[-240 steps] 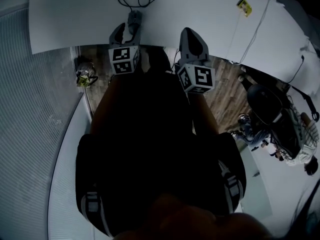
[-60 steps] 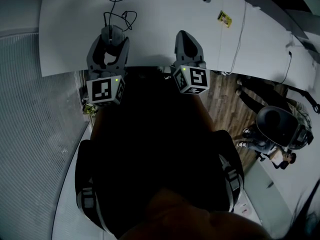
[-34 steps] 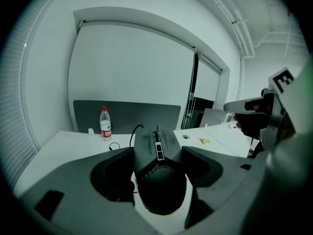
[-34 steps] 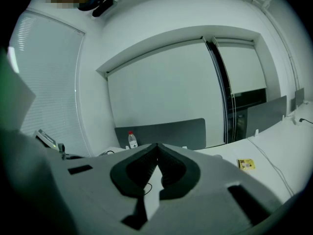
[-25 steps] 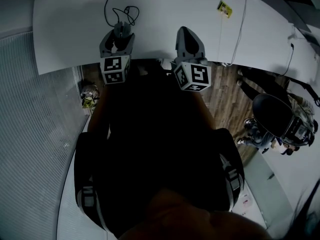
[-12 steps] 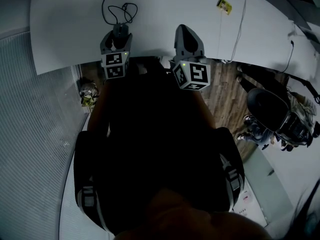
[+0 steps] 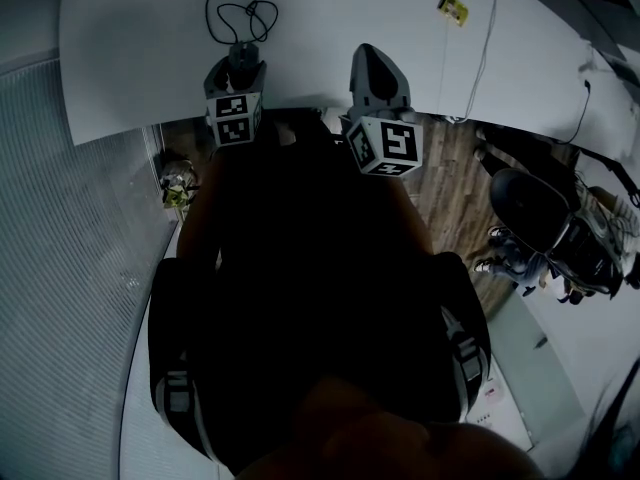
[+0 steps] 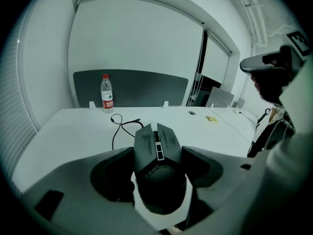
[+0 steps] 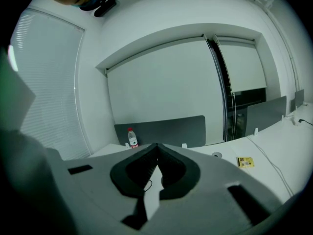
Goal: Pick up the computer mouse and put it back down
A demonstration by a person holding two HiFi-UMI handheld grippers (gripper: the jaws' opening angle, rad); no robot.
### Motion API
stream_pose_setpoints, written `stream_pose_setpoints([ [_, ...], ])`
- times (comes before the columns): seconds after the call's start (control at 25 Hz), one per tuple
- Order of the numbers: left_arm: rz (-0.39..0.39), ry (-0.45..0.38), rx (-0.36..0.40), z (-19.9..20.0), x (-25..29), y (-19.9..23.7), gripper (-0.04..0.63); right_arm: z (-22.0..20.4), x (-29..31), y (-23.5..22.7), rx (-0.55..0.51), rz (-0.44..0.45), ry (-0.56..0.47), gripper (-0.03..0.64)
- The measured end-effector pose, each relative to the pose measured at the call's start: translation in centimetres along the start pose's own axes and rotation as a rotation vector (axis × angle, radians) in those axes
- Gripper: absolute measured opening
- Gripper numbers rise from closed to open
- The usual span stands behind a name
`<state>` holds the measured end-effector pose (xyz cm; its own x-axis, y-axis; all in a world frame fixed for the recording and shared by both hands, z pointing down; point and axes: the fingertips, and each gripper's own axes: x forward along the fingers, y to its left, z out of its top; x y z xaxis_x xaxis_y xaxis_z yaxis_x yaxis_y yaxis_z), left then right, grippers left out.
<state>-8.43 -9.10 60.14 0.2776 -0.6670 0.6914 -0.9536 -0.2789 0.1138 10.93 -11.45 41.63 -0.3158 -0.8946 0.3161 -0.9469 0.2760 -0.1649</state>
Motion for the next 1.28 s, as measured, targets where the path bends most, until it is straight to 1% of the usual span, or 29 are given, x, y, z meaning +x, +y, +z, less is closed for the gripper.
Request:
stream_pose_setpoints([
  [0.2, 0.001, 0.052, -0.025, -1.4, 1.4, 0.5, 0.298, -0.2, 0.6, 0.4, -0.003, 0.002, -0.002, 0.000],
  [0.28, 0.006, 0.068, -0.025, -2.2, 1.7, 0.9, 0.298, -0.4, 0.6, 0.7, -0.004, 0.004, 0.000, 0.000],
  [0.44, 0.027, 0.080, -0.009, -3.3, 2.4, 1.8, 0.298, -0.8, 0.7, 0.9, -0.004, 0.001, 0.009, 0.000],
  [0.64, 0.025, 0.116, -0.028, -4.9, 3.2, 1.9, 0.298, -1.3, 1.0, 0.9, -0.004, 0.000, 0.015, 0.000],
  [1.0, 0.047, 0.176, -0.032, -7.5, 5.1, 2.5, 0.298, -1.5, 1.1, 0.8, -0.005, -0.005, 0.021, 0.000],
  [1.28, 0.049, 0.210, -0.048, -8.7, 6.1, 2.9, 0.298, -1.6, 1.4, 0.5, -0.006, -0.013, 0.034, 0.000],
])
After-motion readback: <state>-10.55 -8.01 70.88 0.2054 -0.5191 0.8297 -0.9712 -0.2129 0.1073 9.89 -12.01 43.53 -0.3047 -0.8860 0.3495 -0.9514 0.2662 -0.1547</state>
